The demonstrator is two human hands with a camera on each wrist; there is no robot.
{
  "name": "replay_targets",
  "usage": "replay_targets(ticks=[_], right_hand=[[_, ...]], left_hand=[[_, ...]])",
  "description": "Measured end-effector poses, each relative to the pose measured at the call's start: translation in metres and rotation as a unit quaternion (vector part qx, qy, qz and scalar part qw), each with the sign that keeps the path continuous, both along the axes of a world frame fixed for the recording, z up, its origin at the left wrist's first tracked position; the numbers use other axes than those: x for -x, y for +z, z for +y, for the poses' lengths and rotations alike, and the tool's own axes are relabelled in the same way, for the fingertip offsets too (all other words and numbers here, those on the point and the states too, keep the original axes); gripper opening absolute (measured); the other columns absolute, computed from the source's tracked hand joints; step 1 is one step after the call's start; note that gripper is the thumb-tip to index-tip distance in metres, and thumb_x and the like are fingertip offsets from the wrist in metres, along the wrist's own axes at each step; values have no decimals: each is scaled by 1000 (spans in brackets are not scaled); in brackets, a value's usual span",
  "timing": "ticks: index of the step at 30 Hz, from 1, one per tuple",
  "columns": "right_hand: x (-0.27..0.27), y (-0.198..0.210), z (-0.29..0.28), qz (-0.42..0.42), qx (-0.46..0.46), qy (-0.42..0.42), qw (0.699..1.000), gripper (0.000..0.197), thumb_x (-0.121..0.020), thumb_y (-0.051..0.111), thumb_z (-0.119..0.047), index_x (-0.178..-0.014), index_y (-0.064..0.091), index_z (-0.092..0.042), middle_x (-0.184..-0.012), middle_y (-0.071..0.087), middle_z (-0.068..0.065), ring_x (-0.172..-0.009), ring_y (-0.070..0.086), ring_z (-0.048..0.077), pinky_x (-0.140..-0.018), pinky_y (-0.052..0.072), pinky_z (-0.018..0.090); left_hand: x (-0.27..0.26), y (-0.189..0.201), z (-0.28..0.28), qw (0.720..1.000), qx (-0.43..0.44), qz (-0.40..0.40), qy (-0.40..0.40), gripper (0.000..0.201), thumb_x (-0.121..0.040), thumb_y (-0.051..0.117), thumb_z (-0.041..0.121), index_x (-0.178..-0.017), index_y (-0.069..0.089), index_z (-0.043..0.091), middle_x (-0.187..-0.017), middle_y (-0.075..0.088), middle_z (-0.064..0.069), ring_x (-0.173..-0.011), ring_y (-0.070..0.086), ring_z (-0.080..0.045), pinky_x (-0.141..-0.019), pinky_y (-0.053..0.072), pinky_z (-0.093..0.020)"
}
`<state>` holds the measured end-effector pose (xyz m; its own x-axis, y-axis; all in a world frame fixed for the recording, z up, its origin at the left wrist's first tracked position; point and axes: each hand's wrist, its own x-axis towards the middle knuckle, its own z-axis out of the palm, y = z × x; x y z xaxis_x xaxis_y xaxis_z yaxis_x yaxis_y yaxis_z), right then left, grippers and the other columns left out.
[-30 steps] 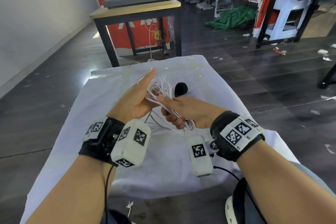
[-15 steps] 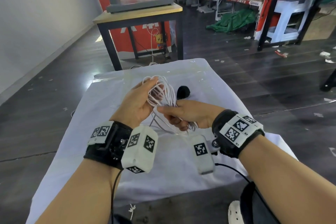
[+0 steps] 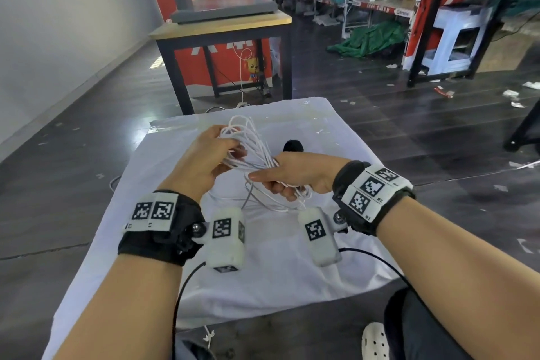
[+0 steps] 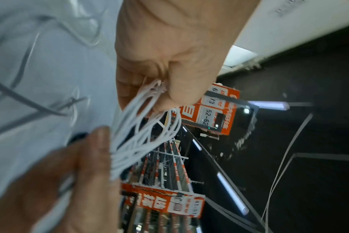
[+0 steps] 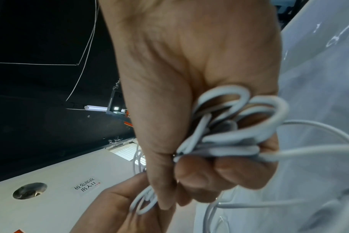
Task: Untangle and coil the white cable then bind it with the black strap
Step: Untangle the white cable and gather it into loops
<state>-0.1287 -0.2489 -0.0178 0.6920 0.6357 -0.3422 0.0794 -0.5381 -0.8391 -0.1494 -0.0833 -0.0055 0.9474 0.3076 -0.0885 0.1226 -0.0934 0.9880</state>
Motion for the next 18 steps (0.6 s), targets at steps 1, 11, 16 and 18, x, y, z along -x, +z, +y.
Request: replay_targets(ticks=[1,11,16,18], right_hand=[[1,-1,0,6,-9,-7,1000,39,-90,60,-40,-66,51,-12,-57,45,1,-42,39,12,-49,32,25],[5,2,9,-1,4,9,1000,35,-93,58,-38,-75,56,-8,-66,51,7,-48,48,14,-54,42,25],[6,13,19,20,34,22,999,31,-90,61,-28,-67,50,-11,-59,44,6,-43,40,14,-47,37,24],[7,18,21,25,43,25,998,33,-91,60,-26,-64,47,-12,-54,41,4,-39,38,13,-45,36,22]], left_hand=[[1,2,1,997,73,-6,-3,19,-92,50,-2,-103,60,9,-82,66,-11,-70,64,-19,-71,57,-32],[5,0,8,944,325,-48,-14,26,-92,41,-7,-108,61,0,-90,66,-15,-77,65,-22,-72,57,-30],[7,2,6,954,294,-53,-32,25,-93,54,9,-116,62,2,-93,64,-15,-85,63,-25,-87,51,-37],[7,1,5,952,301,-49,-35,33,-95,53,16,-126,57,5,-101,61,-17,-94,61,-30,-91,49,-43]])
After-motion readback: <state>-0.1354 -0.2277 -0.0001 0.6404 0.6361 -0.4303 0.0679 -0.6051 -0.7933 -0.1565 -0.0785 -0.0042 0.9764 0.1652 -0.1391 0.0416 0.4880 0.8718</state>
